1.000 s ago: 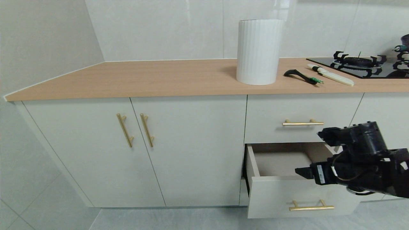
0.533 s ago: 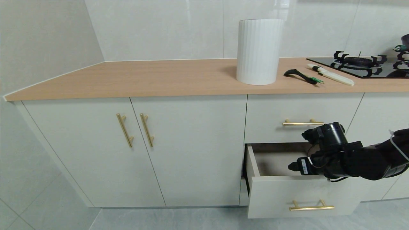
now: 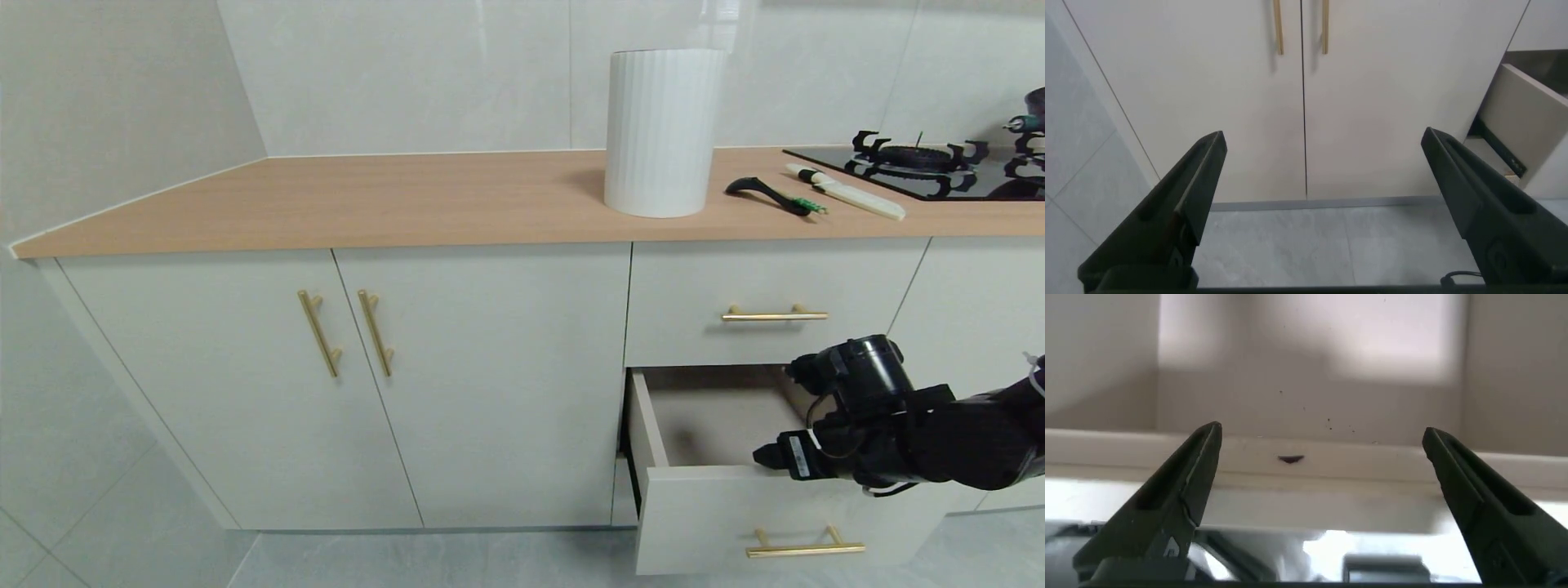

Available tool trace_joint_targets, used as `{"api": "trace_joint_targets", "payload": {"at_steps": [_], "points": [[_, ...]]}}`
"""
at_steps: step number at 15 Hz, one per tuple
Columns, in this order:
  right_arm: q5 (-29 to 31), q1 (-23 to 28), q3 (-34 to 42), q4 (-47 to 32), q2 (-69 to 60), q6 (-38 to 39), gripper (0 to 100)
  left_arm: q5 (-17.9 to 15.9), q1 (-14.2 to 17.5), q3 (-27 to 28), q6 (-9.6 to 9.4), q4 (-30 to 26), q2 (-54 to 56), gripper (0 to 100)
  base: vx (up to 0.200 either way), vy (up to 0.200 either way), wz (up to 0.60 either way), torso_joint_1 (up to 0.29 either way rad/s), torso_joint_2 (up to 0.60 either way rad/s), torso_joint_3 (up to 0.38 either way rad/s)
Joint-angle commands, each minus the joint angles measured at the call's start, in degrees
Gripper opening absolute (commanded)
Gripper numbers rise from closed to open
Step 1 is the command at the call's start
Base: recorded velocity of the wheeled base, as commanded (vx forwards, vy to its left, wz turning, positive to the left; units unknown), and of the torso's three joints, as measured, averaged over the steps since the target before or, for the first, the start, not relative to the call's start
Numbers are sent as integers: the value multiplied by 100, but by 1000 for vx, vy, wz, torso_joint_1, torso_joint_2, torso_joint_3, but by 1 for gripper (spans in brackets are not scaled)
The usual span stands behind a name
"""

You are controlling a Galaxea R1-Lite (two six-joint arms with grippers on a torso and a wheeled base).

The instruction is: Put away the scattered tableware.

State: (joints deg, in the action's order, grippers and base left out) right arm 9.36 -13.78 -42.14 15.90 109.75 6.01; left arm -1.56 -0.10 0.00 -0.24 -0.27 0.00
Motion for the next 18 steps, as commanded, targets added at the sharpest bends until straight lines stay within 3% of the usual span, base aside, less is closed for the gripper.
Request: {"api": "trace_joint_targets", "payload": {"at_steps": [1,12,18], "points": [[-5,-2,233,-8,-209,-3,100,-2,1,0,-2,0,0,100,0,0,0,0,0,0],[-5,-767,2158,-8,-1588,58,100,-2,1,0,-2,0,0,100,0,0,0,0,0,0],[-31,-864,2606,-16,-1835,146,100,-2,1,0,-2,0,0,100,0,0,0,0,0,0]]}}
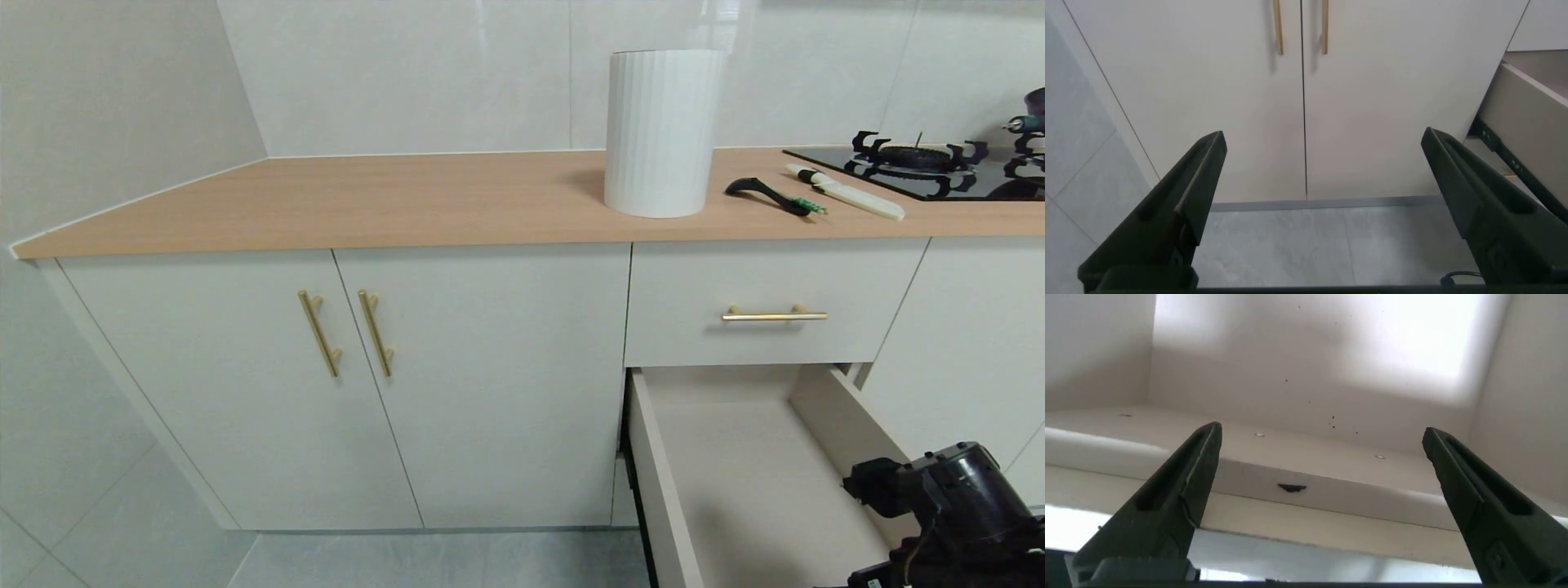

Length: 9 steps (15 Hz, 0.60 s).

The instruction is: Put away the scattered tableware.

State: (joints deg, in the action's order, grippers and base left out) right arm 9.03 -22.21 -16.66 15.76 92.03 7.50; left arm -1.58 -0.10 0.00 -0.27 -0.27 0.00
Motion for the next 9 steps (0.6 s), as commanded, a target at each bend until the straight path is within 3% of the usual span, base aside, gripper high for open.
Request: {"api": "trace_joint_targets", "payload": {"at_steps": [1,3,6,9], "points": [[-7,-46,146,6,-80,6,100,0,1,0,0,0,0,100,0,0,0,0,0,0],[2,-46,102,15,-211,33,100,0,1,0,0,0,0,100,0,0,0,0,0,0],[-16,6,-918,-328,-660,147,100,0,1,0,0,0,0,100,0,0,0,0,0,0],[-165,314,-2921,-2561,-686,24,100,0,1,0,0,0,0,100,0,0,0,0,0,0]]}}
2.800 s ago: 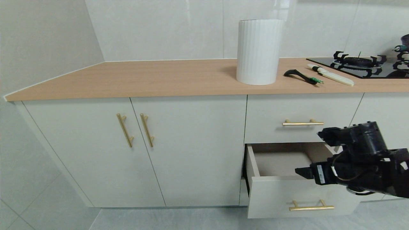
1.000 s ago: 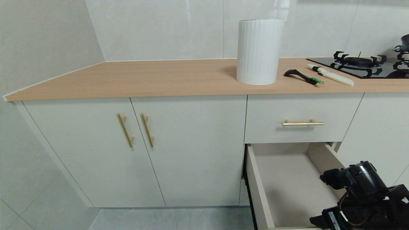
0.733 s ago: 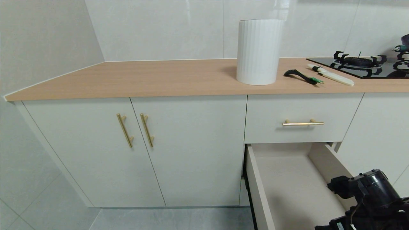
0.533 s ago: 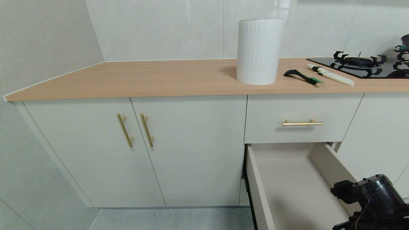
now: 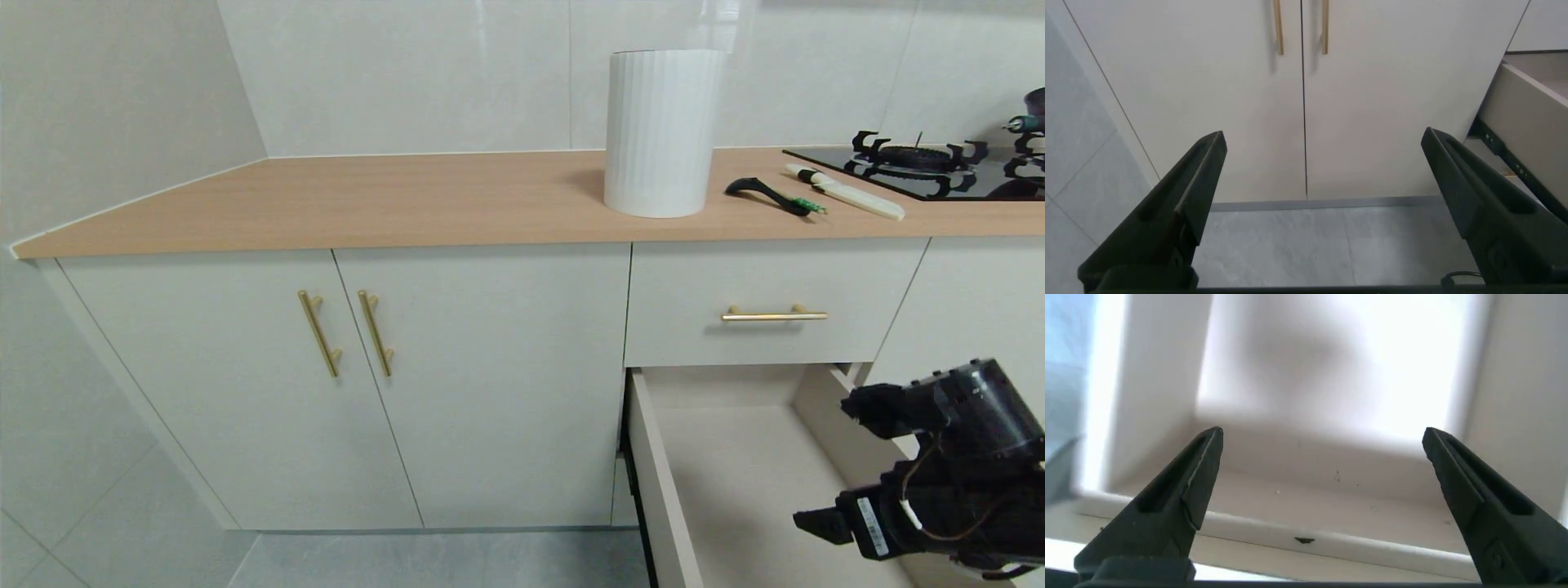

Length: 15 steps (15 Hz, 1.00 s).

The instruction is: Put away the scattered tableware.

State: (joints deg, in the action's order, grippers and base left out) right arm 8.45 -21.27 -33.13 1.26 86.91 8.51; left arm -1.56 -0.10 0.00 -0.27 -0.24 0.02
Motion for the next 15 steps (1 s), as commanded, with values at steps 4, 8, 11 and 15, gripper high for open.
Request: {"api": "trace_joint_targets", "payload": {"at_steps": [4,8,11,15], "points": [[-423,396,-1169,-1215,-209,-341,100,-2,1,0,0,-2,-2,100,0,0,0,0,0,0],[-801,809,-1099,-925,-288,-974,100,-2,1,0,0,-2,-2,100,0,0,0,0,0,0],[-827,818,-1011,-679,-534,-992,100,-2,1,0,0,-2,-2,100,0,0,0,0,0,0],[-827,818,-1028,-670,-561,-1000,100,-2,1,0,0,-2,-2,100,0,0,0,3,-52,-48]]}}
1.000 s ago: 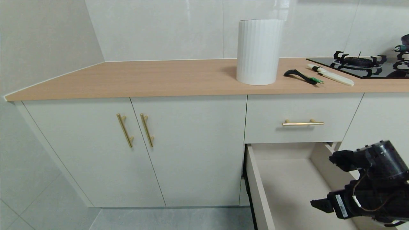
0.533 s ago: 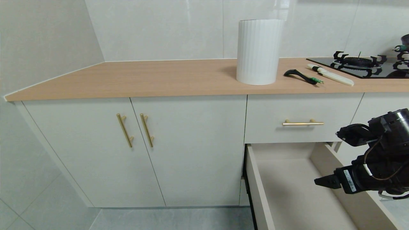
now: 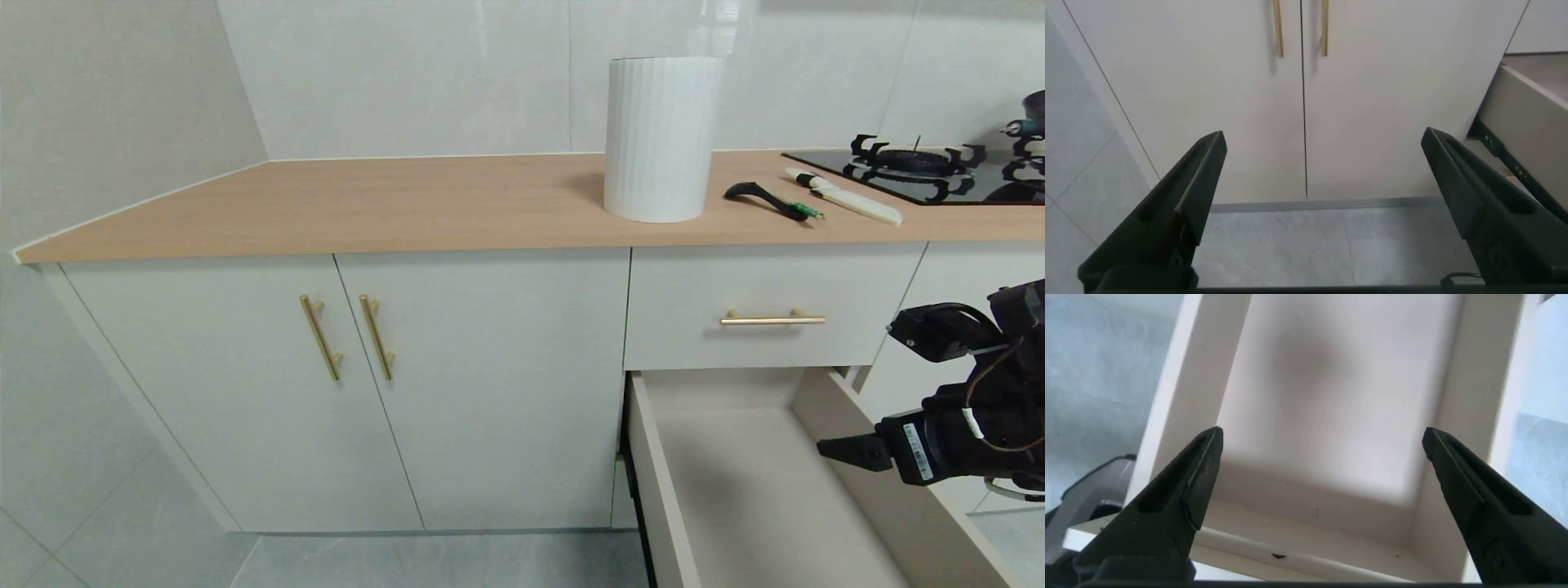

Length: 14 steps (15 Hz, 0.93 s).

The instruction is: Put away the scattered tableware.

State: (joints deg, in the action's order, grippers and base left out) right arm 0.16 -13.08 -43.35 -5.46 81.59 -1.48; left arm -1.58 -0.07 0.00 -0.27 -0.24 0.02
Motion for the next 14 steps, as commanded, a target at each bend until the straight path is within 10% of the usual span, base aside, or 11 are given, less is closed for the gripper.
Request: {"api": "trace_joint_targets", "payload": {"at_steps": [1,14], "points": [[2,-2,2,1,-38,-11,100,0,-1,0,0,-2,-2,100,0,0,0,22,-139,-281],[46,-2,55,1,94,-46,100,0,-1,0,0,-2,-2,100,0,0,0,124,-457,-325]]}}
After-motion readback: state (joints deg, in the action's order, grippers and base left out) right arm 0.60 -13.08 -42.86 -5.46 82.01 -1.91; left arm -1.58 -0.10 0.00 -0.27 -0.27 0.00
